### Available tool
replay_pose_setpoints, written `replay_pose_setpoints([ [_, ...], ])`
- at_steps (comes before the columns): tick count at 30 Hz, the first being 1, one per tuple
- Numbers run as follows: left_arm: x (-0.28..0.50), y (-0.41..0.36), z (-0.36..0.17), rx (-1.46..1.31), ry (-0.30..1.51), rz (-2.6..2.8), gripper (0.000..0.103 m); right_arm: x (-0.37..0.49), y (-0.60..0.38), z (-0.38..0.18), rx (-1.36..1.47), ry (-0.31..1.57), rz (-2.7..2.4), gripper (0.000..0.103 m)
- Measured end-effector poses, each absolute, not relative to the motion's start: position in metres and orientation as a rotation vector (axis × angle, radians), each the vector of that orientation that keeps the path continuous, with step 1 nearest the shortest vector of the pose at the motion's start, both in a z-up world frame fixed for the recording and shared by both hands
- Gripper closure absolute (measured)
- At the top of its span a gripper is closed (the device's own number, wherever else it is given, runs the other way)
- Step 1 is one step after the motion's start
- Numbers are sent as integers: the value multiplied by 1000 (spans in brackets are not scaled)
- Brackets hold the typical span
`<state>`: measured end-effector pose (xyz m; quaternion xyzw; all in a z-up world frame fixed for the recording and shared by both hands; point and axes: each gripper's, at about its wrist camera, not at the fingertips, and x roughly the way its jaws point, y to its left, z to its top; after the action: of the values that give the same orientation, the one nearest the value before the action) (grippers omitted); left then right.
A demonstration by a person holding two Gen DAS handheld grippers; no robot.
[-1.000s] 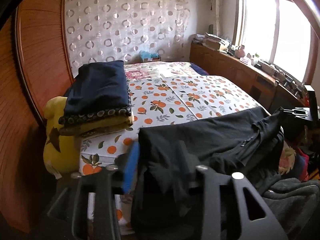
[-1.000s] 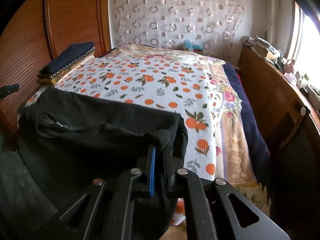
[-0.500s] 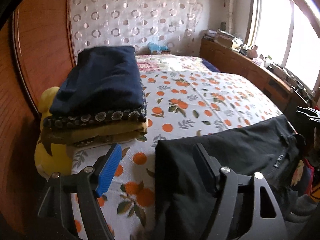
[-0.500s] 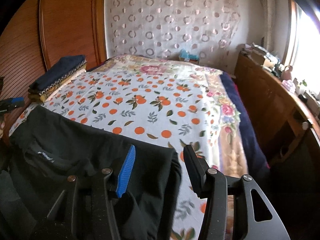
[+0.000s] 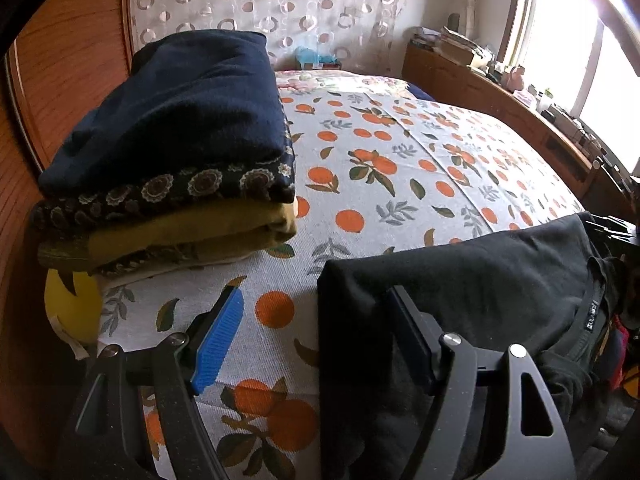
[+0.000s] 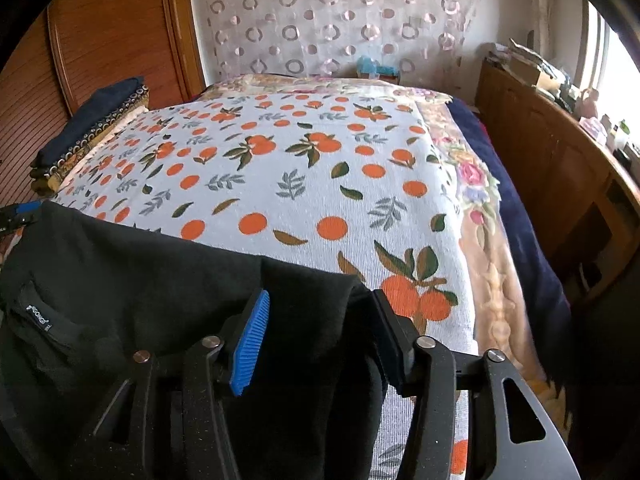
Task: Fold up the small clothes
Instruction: 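Open both grippers and release the folded hem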
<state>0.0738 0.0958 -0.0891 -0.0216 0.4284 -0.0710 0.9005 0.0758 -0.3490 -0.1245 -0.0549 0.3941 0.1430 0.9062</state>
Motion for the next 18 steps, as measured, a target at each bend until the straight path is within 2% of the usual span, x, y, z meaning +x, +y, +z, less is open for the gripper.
replay_pose_setpoints([
  [5, 75, 98, -90, -56, 890, -157, 26, 81, -350, -127, -96, 809, 285, 34],
  [16, 82, 88, -90, -7, 911, -163, 22, 81, -348, -135, -102, 794, 283, 29],
  [18, 81, 84, -89, 14, 913, -168, 27, 81, -349, -136, -102, 795, 282, 29],
])
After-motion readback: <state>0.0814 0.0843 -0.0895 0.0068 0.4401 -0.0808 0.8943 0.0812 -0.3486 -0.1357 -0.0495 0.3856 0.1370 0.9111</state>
